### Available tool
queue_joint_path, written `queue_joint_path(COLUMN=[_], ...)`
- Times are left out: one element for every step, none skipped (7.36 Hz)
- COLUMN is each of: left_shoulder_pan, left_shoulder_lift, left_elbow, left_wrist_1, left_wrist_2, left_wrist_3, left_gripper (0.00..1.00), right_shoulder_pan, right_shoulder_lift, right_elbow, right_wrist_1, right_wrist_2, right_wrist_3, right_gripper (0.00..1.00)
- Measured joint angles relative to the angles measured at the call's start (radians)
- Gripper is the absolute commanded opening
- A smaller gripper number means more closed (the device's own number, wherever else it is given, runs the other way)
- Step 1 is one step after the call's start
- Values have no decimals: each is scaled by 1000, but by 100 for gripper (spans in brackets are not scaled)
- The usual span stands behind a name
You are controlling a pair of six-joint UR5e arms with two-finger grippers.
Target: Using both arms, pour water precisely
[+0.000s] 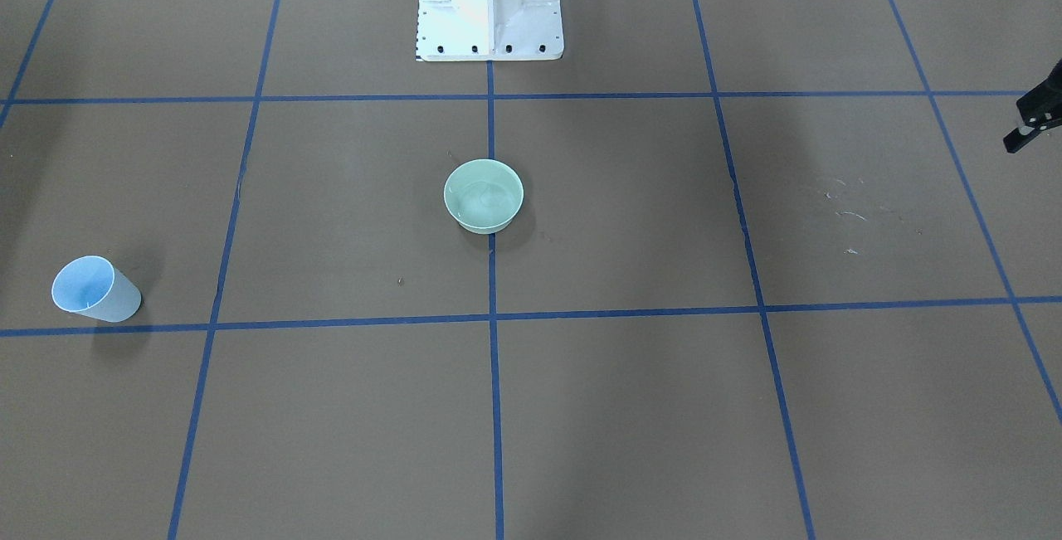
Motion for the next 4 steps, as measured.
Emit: queue_joint_path(left_shoulder_pan=[31,68,121,207], left_shoulder_lift=[-20,-46,-87,-132], left_elbow=[0,-3,-9,-8], left_wrist_1=[-3,-4,-7,-26], left_wrist_2=[-2,2,23,61], left_wrist_3=[-3,-6,-47,-133], left_gripper=[100,100,100,100], right_shoulder_pan=[3,7,8,9], right_shoulder_lift=[-6,-7,-3,1], right_elbow=[-7,-6,-4,0], right_wrist_1=[-47,-104,-142,-158], right_wrist_2=[1,1,-2,-7], right_wrist_3=[-24,-29,-6,45], right_gripper=[99,99,99,99])
